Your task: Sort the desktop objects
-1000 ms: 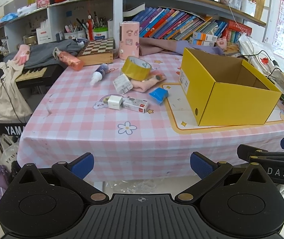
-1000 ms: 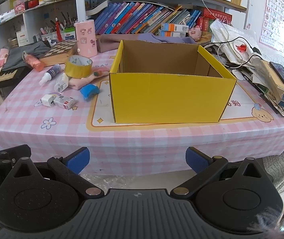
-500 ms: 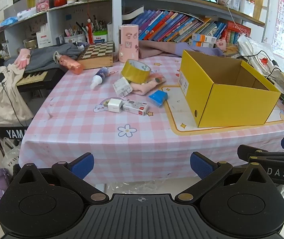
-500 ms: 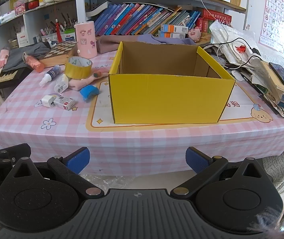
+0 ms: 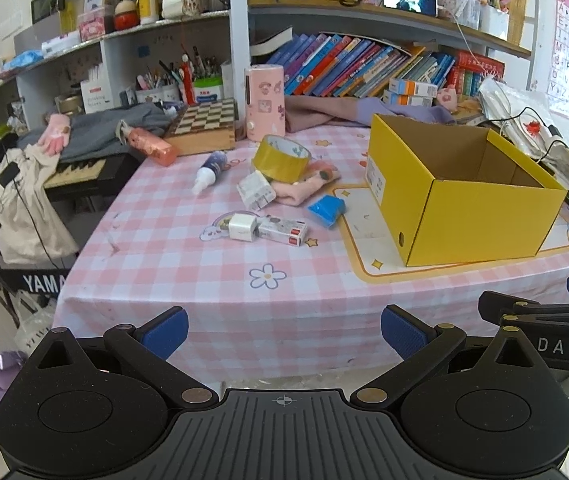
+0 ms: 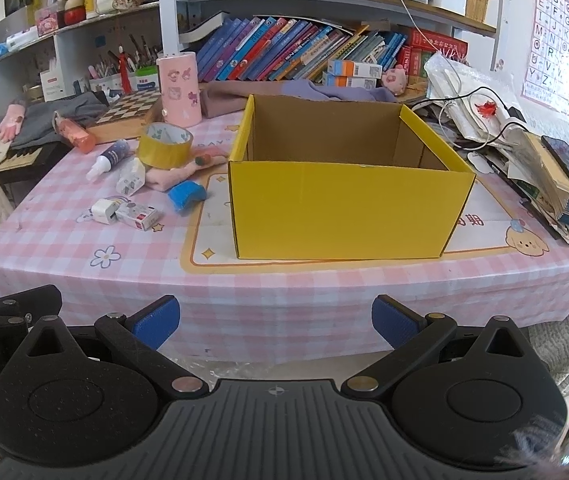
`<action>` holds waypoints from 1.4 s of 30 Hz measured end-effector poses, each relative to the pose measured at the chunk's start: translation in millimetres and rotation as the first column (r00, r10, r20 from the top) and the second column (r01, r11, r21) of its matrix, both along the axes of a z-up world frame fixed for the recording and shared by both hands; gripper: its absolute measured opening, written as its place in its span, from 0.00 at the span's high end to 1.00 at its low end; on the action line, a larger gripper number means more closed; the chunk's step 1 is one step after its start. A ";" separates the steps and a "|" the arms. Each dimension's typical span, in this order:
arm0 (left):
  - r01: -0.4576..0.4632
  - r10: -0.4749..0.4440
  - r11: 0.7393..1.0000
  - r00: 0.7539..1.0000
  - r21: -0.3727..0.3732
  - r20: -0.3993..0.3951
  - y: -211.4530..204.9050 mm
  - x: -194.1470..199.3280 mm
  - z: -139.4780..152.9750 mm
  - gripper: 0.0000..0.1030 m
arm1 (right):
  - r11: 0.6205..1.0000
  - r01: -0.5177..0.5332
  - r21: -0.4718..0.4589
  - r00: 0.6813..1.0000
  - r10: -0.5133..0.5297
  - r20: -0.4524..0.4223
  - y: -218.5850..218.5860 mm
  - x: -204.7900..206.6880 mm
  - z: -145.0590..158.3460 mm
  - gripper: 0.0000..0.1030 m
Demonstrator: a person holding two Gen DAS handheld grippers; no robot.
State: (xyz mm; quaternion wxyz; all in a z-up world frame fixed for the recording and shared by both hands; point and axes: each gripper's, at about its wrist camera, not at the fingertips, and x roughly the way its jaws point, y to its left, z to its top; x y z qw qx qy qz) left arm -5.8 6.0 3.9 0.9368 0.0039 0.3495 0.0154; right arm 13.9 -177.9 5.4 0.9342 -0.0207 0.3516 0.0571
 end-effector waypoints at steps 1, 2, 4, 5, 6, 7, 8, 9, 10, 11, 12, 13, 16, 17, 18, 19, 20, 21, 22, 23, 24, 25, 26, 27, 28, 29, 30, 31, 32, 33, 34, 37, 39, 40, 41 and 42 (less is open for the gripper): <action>-0.004 0.004 1.000 1.000 0.004 0.003 0.1 -0.4 0.4 0.00 | 1.000 -0.002 0.002 1.000 0.002 0.000 0.5 0.2 0.3 0.00; 0.000 0.000 1.000 1.000 0.007 0.005 -0.3 -0.8 1.0 0.00 | 1.000 -0.003 0.002 1.000 0.003 0.000 1.4 0.4 0.2 0.00; 0.007 -0.007 1.000 1.000 0.012 0.006 -0.6 -1.1 1.5 0.00 | 1.000 -0.005 0.000 1.000 0.005 0.000 3.1 0.5 0.2 0.00; 0.011 -0.011 1.000 1.000 0.014 0.006 -0.8 -1.6 1.6 0.00 | 1.000 -0.008 0.001 1.000 0.008 -0.001 3.5 0.5 0.1 0.00; 0.012 -0.012 1.000 1.000 0.016 0.007 -0.9 -1.8 1.7 0.00 | 1.000 -0.010 0.002 1.000 0.010 -0.001 4.1 0.8 0.2 0.00; 0.012 -0.012 1.000 1.000 0.019 0.008 -0.9 -1.9 1.9 0.00 | 1.000 -0.013 0.001 1.000 0.013 -0.001 4.9 0.9 0.3 0.00; 0.011 -0.012 1.000 1.000 0.019 0.009 -1.1 -2.0 1.8 0.00 | 1.000 -0.015 0.000 1.000 0.015 0.000 5.6 0.7 0.3 0.00; 0.011 -0.011 1.000 1.000 0.018 0.010 -0.9 -2.3 1.7 0.00 | 1.000 -0.016 -0.002 1.000 0.016 0.001 6.6 0.5 0.1 0.00; 0.010 -0.011 1.000 1.000 0.016 0.011 -0.3 -2.5 1.8 0.00 | 1.000 -0.018 -0.003 1.000 0.018 0.001 7.4 0.8 0.3 0.00; 0.010 -0.010 1.000 1.000 0.016 0.011 0.0 -2.5 1.7 0.00 | 1.000 -0.020 -0.002 1.000 0.020 0.000 7.3 0.1 -0.6 0.00; 0.011 -0.011 1.000 1.000 0.016 0.010 0.2 -2.6 1.6 0.00 | 1.000 -0.022 -0.001 1.000 0.022 -0.002 7.7 -0.1 -1.1 0.00; 0.012 -0.012 1.000 1.000 0.015 0.009 0.6 -2.6 1.3 0.00 | 1.000 -0.023 -0.001 1.000 0.023 -0.005 8.1 0.2 -1.4 0.00; 0.012 -0.012 1.000 1.000 0.010 0.004 2.3 -2.3 0.4 0.00 | 1.000 -0.026 -0.001 1.000 0.026 -0.010 8.6 0.6 -1.9 0.00; 0.011 -0.011 1.000 1.000 0.009 0.003 2.9 -2.4 0.2 0.00 | 1.000 -0.027 -0.001 1.000 0.027 -0.011 8.9 0.5 -2.0 0.00; 0.010 -0.010 1.000 1.000 0.007 0.003 3.8 -2.4 0.1 0.00 | 1.000 -0.028 -0.002 1.000 0.028 -0.011 9.1 0.5 -2.1 0.00; 0.009 -0.009 1.000 1.000 0.006 0.002 4.8 -2.4 -0.2 0.00 | 1.000 -0.030 -0.003 0.999 0.030 -0.011 9.7 0.4 -2.2 0.00; 0.007 -0.007 1.000 1.000 0.005 0.001 4.6 -2.3 -0.5 0.00 | 0.999 -0.034 -0.003 0.999 0.034 -0.010 10.3 0.0 -2.4 0.00; 0.006 -0.006 1.000 1.000 0.003 0.001 5.4 -2.5 -0.8 0.00 | 0.999 -0.036 -0.002 0.999 0.036 -0.010 11.0 -0.1 -2.4 0.00; 0.005 -0.005 1.000 1.000 0.002 0.001 6.3 -2.7 -1.0 0.00 | 0.999 -0.039 -0.001 0.999 0.039 -0.009 11.4 -0.3 -2.6 0.00; 0.004 -0.004 1.000 1.000 0.002 0.001 7.3 -3.0 -1.3 0.00 | 0.999 -0.040 0.001 0.999 0.040 -0.009 12.0 -0.3 -2.7 0.00; 0.003 -0.003 1.000 1.000 0.003 0.001 8.3 -3.1 -1.5 0.00 | 0.999 -0.041 0.004 0.999 0.041 -0.008 12.6 -0.5 -2.6 0.00; 0.002 -0.002 1.000 1.000 0.004 0.000 9.1 -3.0 -1.7 0.00 | 0.999 -0.043 0.007 0.999 0.043 -0.007 13.0 -0.6 -2.6 0.01; 0.001 -0.001 1.000 1.000 0.005 -0.001 10.1 -3.0 -2.1 0.00 | 0.999 -0.045 0.009 0.999 0.045 -0.006 13.9 -0.6 -2.5 0.01; 0.000 0.000 1.000 1.000 0.005 -0.001 11.1 -3.0 -2.3 0.00 | 0.999 -0.048 0.008 0.999 0.048 -0.005 15.0 -0.8 -2.4 0.02; -0.002 0.002 1.000 1.000 0.006 -0.002 12.0 -2.9 -2.4 0.00 | 0.999 -0.050 0.006 0.999 0.050 -0.004 16.5 -0.7 -2.2 0.02; -0.003 0.003 1.000 1.000 0.007 -0.001 13.2 -2.9 -2.1 0.00 | 0.999 -0.052 0.003 0.999 0.052 -0.002 17.8 -0.9 -2.0 0.02; -0.004 0.004 1.000 1.000 0.006 0.001 14.2 -3.0 -1.9 0.00 | 0.999 -0.054 0.001 0.999 0.054 -0.001 19.4 -1.0 -1.6 0.02; -0.005 0.005 1.000 1.000 0.006 0.002 15.3 -3.0 -1.7 0.00 | 0.998 -0.055 0.001 0.998 0.055 0.000 20.4 -0.9 -1.4 0.02; -0.006 0.006 1.000 1.000 0.006 0.002 16.4 -3.0 -1.7 0.00 | 0.998 -0.056 0.002 0.998 0.056 0.001 21.4 -0.9 -1.2 0.02; -0.007 0.007 1.000 1.000 0.006 0.003 17.5 -2.9 -1.6 0.00 | 0.998 -0.059 0.003 0.998 0.059 0.002 22.4 -0.7 -1.0 0.02; -0.009 0.009 1.000 1.000 0.005 0.003 19.0 -2.8 -1.7 0.00 | 0.998 -0.060 0.002 0.998 0.060 0.002 23.8 -0.6 -0.9 0.02; -0.017 0.017 1.000 1.000 0.004 0.002 23.8 -2.0 -1.8 0.00 | 0.998 -0.067 0.005 0.998 0.067 -0.004 27.4 0.3 -0.6 0.02; -0.025 0.025 1.000 1.000 0.002 -0.001 27.3 -1.5 -2.2 0.00 | 0.997 -0.074 0.006 0.997 0.074 -0.009 30.0 1.0 -0.3 0.02; -0.029 0.029 1.000 1.000 0.000 -0.004 28.7 -1.4 -2.4 0.00 | 0.997 -0.078 0.005 0.997 0.078 -0.010 31.3 1.7 -0.1 0.02; -0.032 0.032 0.999 0.999 -0.004 -0.007 30.2 -1.0 -2.7 0.00 | 0.997 -0.082 0.005 0.997 0.082 -0.012 32.6 2.0 0.1 0.02; -0.035 0.035 0.999 0.999 -0.006 -0.009 31.2 -0.6 -2.6 0.00 | 0.996 -0.086 0.005 0.996 0.086 -0.014 33.8 2.5 0.4 0.02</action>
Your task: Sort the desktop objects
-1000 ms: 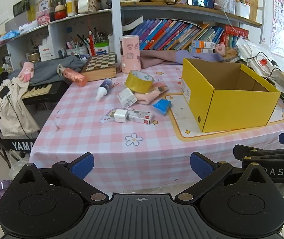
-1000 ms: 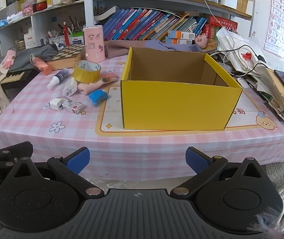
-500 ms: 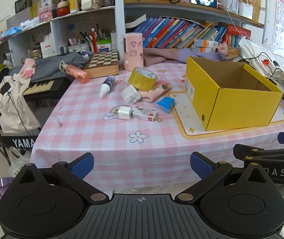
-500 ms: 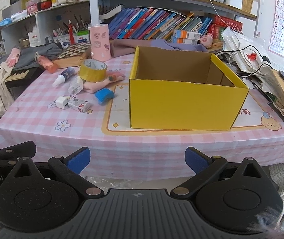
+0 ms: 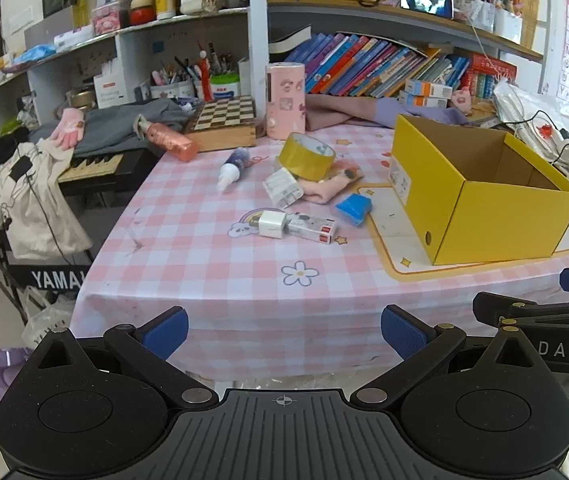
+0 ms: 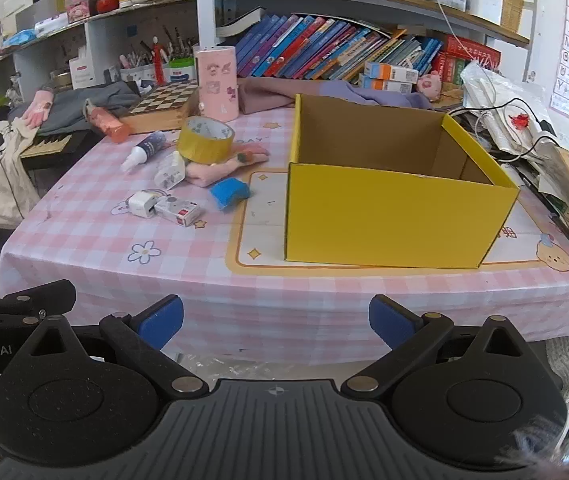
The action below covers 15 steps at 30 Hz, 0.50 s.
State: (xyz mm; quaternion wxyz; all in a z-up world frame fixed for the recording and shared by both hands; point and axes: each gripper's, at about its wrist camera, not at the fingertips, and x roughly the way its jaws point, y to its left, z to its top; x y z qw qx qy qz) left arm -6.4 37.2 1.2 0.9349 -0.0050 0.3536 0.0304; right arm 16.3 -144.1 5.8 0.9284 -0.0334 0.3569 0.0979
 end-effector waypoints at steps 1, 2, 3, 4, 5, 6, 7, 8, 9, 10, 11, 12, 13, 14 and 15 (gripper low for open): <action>-0.003 0.003 1.000 1.000 -0.003 -0.001 1.0 0.2 -0.4 0.00 | 1.000 -0.004 0.000 1.000 0.004 -0.003 1.0 0.5 0.2 0.02; -0.005 0.005 1.000 1.000 -0.006 -0.004 1.8 0.7 -0.8 0.00 | 1.000 -0.007 0.000 1.000 0.007 -0.004 1.8 0.8 0.4 0.02; -0.008 0.008 1.000 1.000 -0.008 -0.006 2.6 1.2 -1.3 0.00 | 1.000 -0.009 0.000 1.000 0.009 -0.005 2.7 1.5 0.5 0.02; -0.011 0.011 1.000 1.000 -0.010 -0.009 3.6 1.4 -1.9 0.00 | 1.000 -0.012 -0.001 1.000 0.012 -0.005 3.6 2.4 0.2 0.02; -0.015 0.015 1.000 1.000 -0.013 -0.011 4.9 1.7 -2.5 0.00 | 1.000 -0.016 -0.001 1.000 0.016 -0.007 4.2 2.9 -0.2 0.02; -0.019 0.019 1.000 1.000 -0.015 -0.014 6.0 2.2 -3.0 0.00 | 1.000 -0.020 0.000 1.000 0.020 -0.009 5.2 4.0 -0.5 0.03; -0.023 0.023 1.000 1.000 -0.018 -0.017 7.1 2.7 -3.8 0.00 | 1.000 -0.025 0.001 1.000 0.025 -0.010 6.1 5.1 -0.9 0.03; -0.028 0.027 0.999 0.999 -0.020 -0.020 8.5 3.5 -4.5 0.00 | 1.000 -0.031 0.002 0.999 0.031 -0.012 7.1 6.5 -1.5 0.03; -0.033 0.033 0.999 0.999 -0.019 -0.021 9.8 4.2 -5.2 0.00 | 0.999 -0.038 0.004 0.999 0.038 -0.013 8.0 7.6 -2.1 0.05; -0.038 0.038 0.999 0.999 -0.015 -0.022 10.7 4.9 -5.9 0.00 | 0.999 -0.047 0.007 0.999 0.047 -0.014 9.6 9.1 -2.7 0.06; -0.044 0.043 0.999 0.999 -0.010 -0.022 11.8 5.8 -6.7 0.00 | 0.998 -0.057 0.007 0.998 0.057 -0.015 11.6 10.9 -3.3 0.07; -0.048 0.048 0.999 0.999 -0.004 -0.022 13.1 6.7 -7.2 0.00 | 0.998 -0.068 0.007 0.998 0.068 -0.016 13.9 12.4 -3.9 0.10; -0.050 0.050 0.999 0.999 0.000 -0.020 14.2 7.5 -7.4 0.00 | 0.997 -0.081 0.008 0.997 0.081 -0.017 16.5 14.3 -4.3 0.13; -0.052 0.052 0.999 0.999 0.007 -0.017 15.4 8.6 -7.8 0.00 | 0.995 -0.095 0.009 0.995 0.095 -0.019 19.5 16.8 -4.5 0.14; -0.053 0.054 0.999 0.998 0.012 -0.014 16.3 9.9 -8.0 0.00 | 0.994 -0.108 0.009 0.994 0.108 -0.018 22.5 19.3 -4.6 0.16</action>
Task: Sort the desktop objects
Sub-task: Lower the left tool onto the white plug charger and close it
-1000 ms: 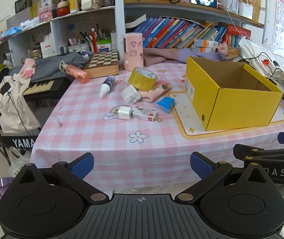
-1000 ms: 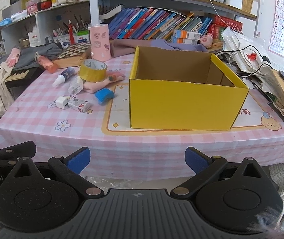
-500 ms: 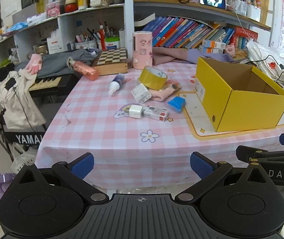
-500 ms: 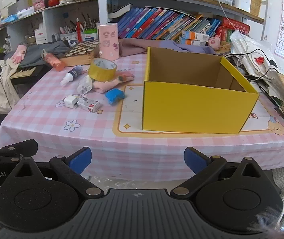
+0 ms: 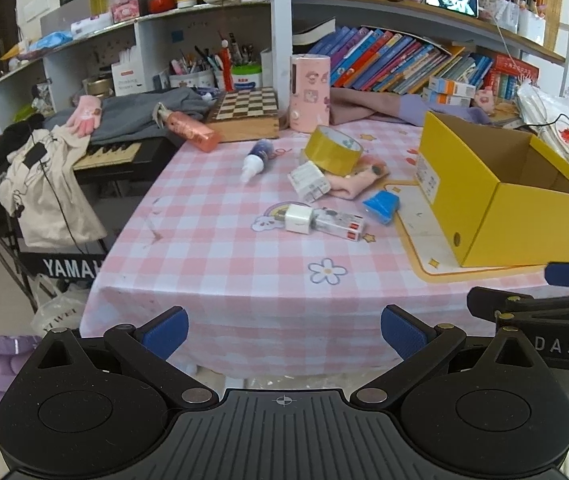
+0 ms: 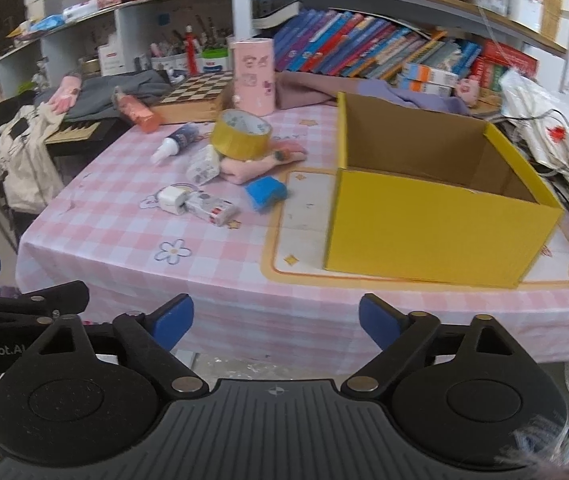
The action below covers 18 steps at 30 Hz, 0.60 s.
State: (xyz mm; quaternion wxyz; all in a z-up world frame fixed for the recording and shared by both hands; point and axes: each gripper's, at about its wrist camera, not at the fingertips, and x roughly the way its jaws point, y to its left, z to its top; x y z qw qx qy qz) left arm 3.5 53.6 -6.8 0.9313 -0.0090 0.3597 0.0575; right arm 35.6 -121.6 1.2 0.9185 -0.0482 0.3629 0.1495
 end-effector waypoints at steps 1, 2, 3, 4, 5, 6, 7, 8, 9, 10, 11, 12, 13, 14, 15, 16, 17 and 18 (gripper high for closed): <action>-0.001 0.001 1.000 1.000 0.004 0.004 1.0 1.4 -0.4 0.00 | 1.000 -0.013 -0.003 1.000 0.013 0.001 3.2 2.8 -0.4 0.18; -0.003 0.003 1.000 1.000 0.006 0.006 2.3 3.9 -1.1 0.00 | 1.000 -0.027 -0.005 1.000 0.027 0.004 6.3 5.7 -0.6 0.20; -0.006 0.006 1.000 1.000 0.007 0.005 3.4 6.7 -1.9 0.00 | 0.999 -0.040 -0.008 0.999 0.040 0.006 9.4 9.3 -1.3 0.21; -0.011 0.011 1.000 1.000 0.005 0.002 4.9 10.0 -3.0 0.01 | 0.999 -0.053 -0.013 0.999 0.053 0.007 12.4 13.2 -2.1 0.22; -0.016 0.016 1.000 1.000 -0.001 -0.002 6.8 13.8 -4.0 0.01 | 0.998 -0.063 -0.019 0.998 0.063 0.006 14.9 17.9 -3.0 0.22; -0.020 0.020 1.000 1.000 -0.010 -0.005 8.9 17.7 -4.7 0.01 | 0.997 -0.070 -0.022 0.998 0.070 0.003 17.1 22.8 -4.1 0.22; -0.021 0.021 1.000 1.000 -0.018 -0.006 10.9 21.5 -5.6 0.01 | 0.997 -0.076 -0.022 0.997 0.076 0.000 19.1 27.8 -4.9 0.23; -0.019 0.019 1.000 1.000 -0.022 -0.001 12.5 25.0 -6.3 0.01 | 0.997 -0.081 -0.020 0.997 0.081 -0.001 21.2 33.0 -5.4 0.23; -0.017 0.017 1.000 1.000 -0.022 0.004 14.2 28.4 -7.3 0.01 | 0.996 -0.087 -0.019 0.996 0.087 0.002 23.2 37.5 -6.1 0.23; -0.017 0.017 1.000 1.000 -0.021 0.006 16.2 32.7 -8.4 0.01 | 0.995 -0.094 -0.019 0.996 0.094 0.006 25.6 41.9 -6.7 0.24; -0.018 0.018 1.000 1.000 -0.020 0.003 18.2 37.4 -9.6 0.01 | 0.995 -0.101 -0.021 0.995 0.102 0.011 28.6 46.5 -7.8 0.25; -0.018 0.018 1.000 1.000 -0.020 0.000 20.7 42.6 -11.4 0.02 | 0.994 -0.109 -0.022 0.994 0.109 0.013 31.6 51.1 -9.4 0.27; -0.018 0.018 1.000 1.000 -0.020 -0.005 23.1 47.4 -13.3 0.02 | 0.993 -0.115 -0.019 0.993 0.115 0.011 34.0 55.7 -11.2 0.28; -0.019 0.019 1.000 1.000 -0.019 -0.012 25.8 52.3 -15.1 0.03 | 0.993 -0.120 -0.013 0.993 0.120 0.006 36.6 60.9 -13.5 0.29; -0.020 0.020 1.000 1.000 -0.022 -0.018 28.5 57.5 -16.9 0.04 | 0.992 -0.124 -0.009 0.992 0.124 -0.001 39.3 66.7 -16.4 0.29; -0.022 0.021 0.999 1.000 -0.027 -0.022 31.4 62.5 -18.2 0.04 | 0.992 -0.128 -0.007 0.992 0.128 -0.009 42.2 72.1 -19.6 0.29; -0.024 0.023 0.999 0.999 -0.033 -0.025 34.3 67.7 -19.3 0.04 | 0.991 -0.134 -0.010 0.991 0.134 -0.017 45.4 77.3 -22.4 0.30; -0.026 0.025 0.999 0.999 -0.038 -0.029 37.3 73.5 -20.0 0.05 | 0.990 -0.142 -0.016 0.990 0.142 -0.024 48.3 81.1 -25.3 0.30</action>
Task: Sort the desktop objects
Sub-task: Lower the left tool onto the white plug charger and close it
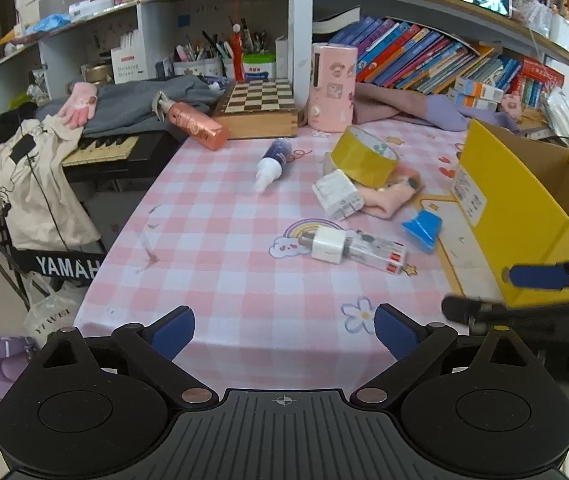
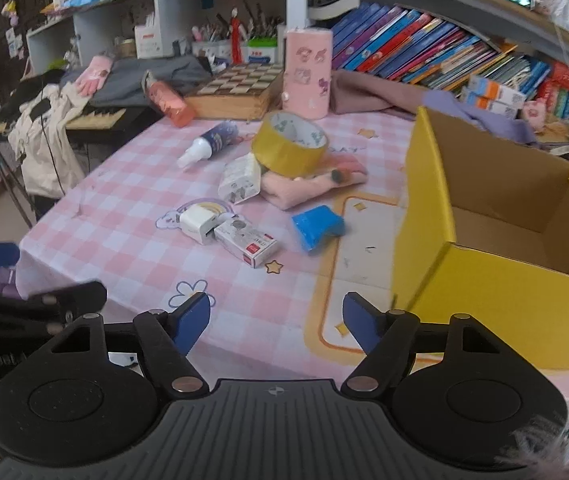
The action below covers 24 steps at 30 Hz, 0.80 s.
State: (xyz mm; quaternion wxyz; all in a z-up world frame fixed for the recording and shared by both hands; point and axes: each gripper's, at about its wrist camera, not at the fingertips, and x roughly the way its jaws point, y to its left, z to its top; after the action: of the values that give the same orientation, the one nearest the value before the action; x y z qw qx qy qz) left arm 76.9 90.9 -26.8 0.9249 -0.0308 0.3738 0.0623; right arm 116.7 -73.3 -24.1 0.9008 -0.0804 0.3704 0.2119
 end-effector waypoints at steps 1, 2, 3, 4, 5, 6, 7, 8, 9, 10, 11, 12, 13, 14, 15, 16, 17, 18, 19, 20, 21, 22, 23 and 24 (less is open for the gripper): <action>-0.001 0.001 1.000 1.000 -0.003 -0.002 2.6 5.3 -0.5 0.05 | 1.000 -0.010 -0.009 1.000 0.010 -0.006 3.0 4.1 -3.5 0.30; 0.000 0.000 1.000 1.000 -0.006 -0.002 5.0 11.7 -0.9 0.05 | 1.000 -0.021 -0.017 1.000 0.021 -0.011 5.4 7.9 -6.7 0.30; 0.002 -0.002 1.000 1.000 -0.009 -0.003 7.1 17.2 -1.4 0.05 | 0.999 -0.030 -0.024 0.999 0.030 -0.016 7.5 11.0 -9.6 0.30; 0.007 -0.007 1.000 1.000 -0.013 -0.006 8.8 24.0 -2.1 0.05 | 0.999 -0.039 -0.031 0.999 0.038 -0.022 9.6 14.6 -12.3 0.30; 0.013 -0.013 1.000 1.000 -0.018 -0.009 9.9 29.9 -2.9 0.05 | 0.998 -0.047 -0.037 0.999 0.046 -0.026 12.1 19.1 -15.3 0.30; 0.021 -0.021 1.000 1.000 -0.024 -0.013 11.2 36.2 -4.0 0.05 | 0.998 -0.054 -0.039 0.998 0.053 -0.031 13.6 23.0 -17.1 0.30; 0.029 -0.029 0.999 0.999 -0.030 -0.017 11.8 42.6 -5.3 0.05 | 0.997 -0.059 -0.040 0.998 0.058 -0.034 14.9 26.8 -18.9 0.30; 0.038 -0.039 0.999 0.999 -0.038 -0.024 12.3 49.7 -6.8 0.06 | 0.997 -0.066 -0.043 0.997 0.064 -0.036 16.8 31.4 -21.0 0.30; 0.048 -0.050 0.998 0.998 -0.045 -0.031 12.4 56.8 -8.5 0.07 | 0.996 -0.073 -0.046 0.997 0.072 -0.040 18.7 36.1 -23.1 0.30; 0.058 -0.059 0.997 0.998 -0.048 -0.036 12.2 63.4 -10.0 0.09 | 0.996 -0.081 -0.049 0.996 0.079 -0.043 20.3 40.1 -25.0 0.30; 0.068 -0.070 0.997 0.997 -0.048 -0.043 12.0 70.7 -12.0 0.09 | 0.995 -0.090 -0.052 0.995 0.087 -0.047 22.0 44.5 -27.0 0.30; 0.082 -0.085 0.995 0.995 -0.047 -0.050 11.7 78.4 -14.5 0.09 | 0.993 -0.099 -0.056 0.994 0.097 -0.051 23.7 48.6 -29.1 0.31; 0.096 -0.098 0.994 0.993 -0.045 -0.060 10.8 86.2 -17.6 0.10 | 0.992 -0.109 -0.060 0.993 0.106 -0.054 25.6 52.5 -30.9 0.32; 0.108 -0.111 0.993 0.991 -0.044 -0.071 10.4 93.3 -20.5 0.10 | 0.991 -0.119 -0.063 0.992 0.115 -0.060 27.6 56.5 -32.8 0.33; 0.122 -0.125 0.992 0.989 -0.045 -0.081 9.5 99.3 -23.5 0.11 | 0.989 -0.129 -0.065 0.990 0.125 -0.065 29.5 60.6 -34.7 0.33; 0.138 -0.142 0.989 0.985 -0.049 -0.094 8.4 106.2 -27.4 0.12 | 0.988 -0.139 -0.068 0.989 0.135 -0.068 31.4 64.4 -36.4 0.33; 0.150 -0.155 0.987 0.982 -0.052 -0.107 7.9 110.8 -30.8 0.13 | 0.986 -0.150 -0.072 0.987 0.145 -0.070 32.9 68.1 -38.2 0.33; 0.164 -0.170 0.985 0.978 -0.055 -0.121 6.9 116.3 -34.6 0.15 | 0.984 -0.159 -0.076 0.986 0.154 -0.070 34.6 71.1 -39.8 0.33; 0.174 -0.181 0.983 0.975 -0.056 -0.132 6.3 120.7 -37.6 0.16 | 0.983 -0.167 -0.079 0.984 0.162 -0.071 36.0 74.3 -41.5 0.34; 0.185 -0.191 0.981 0.971 -0.055 -0.145 5.6 125.4 -40.8 0.18 | 0.981 -0.177 -0.083 0.983 0.171 -0.072 37.6 77.7 -43.1 0.34; 0.191 -0.197 0.980 0.969 -0.052 -0.151 4.9 128.5 -42.8 0.22 | 0.979 -0.185 -0.086 0.981 0.179 -0.074 38.8 80.3 -44.4 0.35; 0.195 -0.200 0.980 0.968 -0.050 -0.154 4.6 130.9 -44.3 0.26 | 0.977 -0.193 -0.089 0.979 0.187 -0.077 40.0 82.7 -45.6 0.37; 0.196 -0.202 0.979 0.967 -0.052 -0.157 4.6 133.9 -45.3 0.27 | 0.975 -0.203 -0.090 0.977 0.196 -0.081 41.4 85.7 -47.0 0.37; 0.196 -0.203 0.979 0.967 -0.060 -0.156 5.7 135.6 -45.8 0.28 | 0.973 -0.213 -0.090 0.975 0.206 -0.084 42.7 88.1 -48.2 0.38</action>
State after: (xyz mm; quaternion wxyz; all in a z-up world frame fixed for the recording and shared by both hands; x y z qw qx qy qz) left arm 212.5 96.6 -72.6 0.8923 -0.0081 0.4499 -0.0372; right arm 204.9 -30.6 -72.4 0.8539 -0.1556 0.4031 0.2900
